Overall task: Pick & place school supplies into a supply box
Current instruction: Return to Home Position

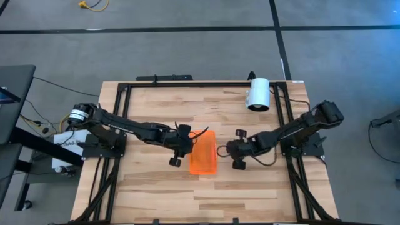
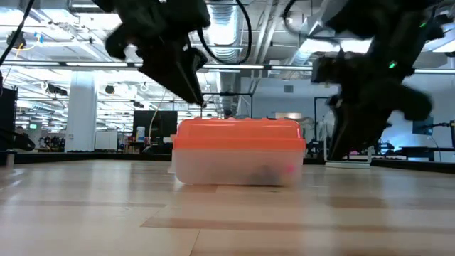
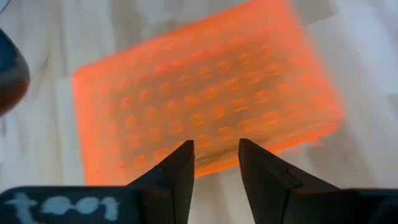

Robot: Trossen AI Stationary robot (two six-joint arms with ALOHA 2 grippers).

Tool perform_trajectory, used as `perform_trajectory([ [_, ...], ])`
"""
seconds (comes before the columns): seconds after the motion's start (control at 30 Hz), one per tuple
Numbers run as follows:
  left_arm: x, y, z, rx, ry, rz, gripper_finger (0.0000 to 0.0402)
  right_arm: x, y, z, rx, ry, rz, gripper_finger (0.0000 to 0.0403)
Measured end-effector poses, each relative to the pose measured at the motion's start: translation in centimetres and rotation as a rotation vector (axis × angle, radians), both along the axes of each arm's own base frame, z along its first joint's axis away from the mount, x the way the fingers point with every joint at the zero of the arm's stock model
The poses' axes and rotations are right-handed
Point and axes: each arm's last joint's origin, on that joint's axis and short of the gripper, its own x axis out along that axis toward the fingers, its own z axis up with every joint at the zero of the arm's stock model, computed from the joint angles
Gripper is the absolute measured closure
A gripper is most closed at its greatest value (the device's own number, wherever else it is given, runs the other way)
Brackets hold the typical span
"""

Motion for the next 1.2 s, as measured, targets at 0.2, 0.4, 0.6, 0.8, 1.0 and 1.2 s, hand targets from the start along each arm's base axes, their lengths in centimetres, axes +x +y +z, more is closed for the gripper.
perform_trajectory([
  [0.2,-1.5,-1.2,3.2,0.004,-0.119,-0.073,0.0285,-1.4,2.2,3.0,-0.158,-0.173,0.084,0.0333],
  [0.4,-4.4,-2.0,7.7,0.020,-0.291,-0.123,0.0285,-3.6,3.7,6.7,-0.221,-0.365,0.104,0.0333],
  [0.6,-8.1,-1.2,11.7,0.094,-0.459,0.062,0.0285,-5.4,4.5,9.6,-0.255,-0.511,0.178,0.0333],
  [0.8,-12.1,0.1,14.4,0.046,-0.564,0.166,0.0285,-7.4,4.0,12.4,-0.294,-0.646,0.142,0.0333],
  [1.0,-14.9,0.7,14.8,-0.005,-0.626,0.121,0.0285,-9.5,2.5,15.0,-0.227,-0.744,0.193,0.0333],
  [1.2,-17.1,1.6,12.4,0.039,-0.724,0.181,0.0285,-10.1,0.8,16.3,-0.167,-0.798,0.251,0.0333],
])
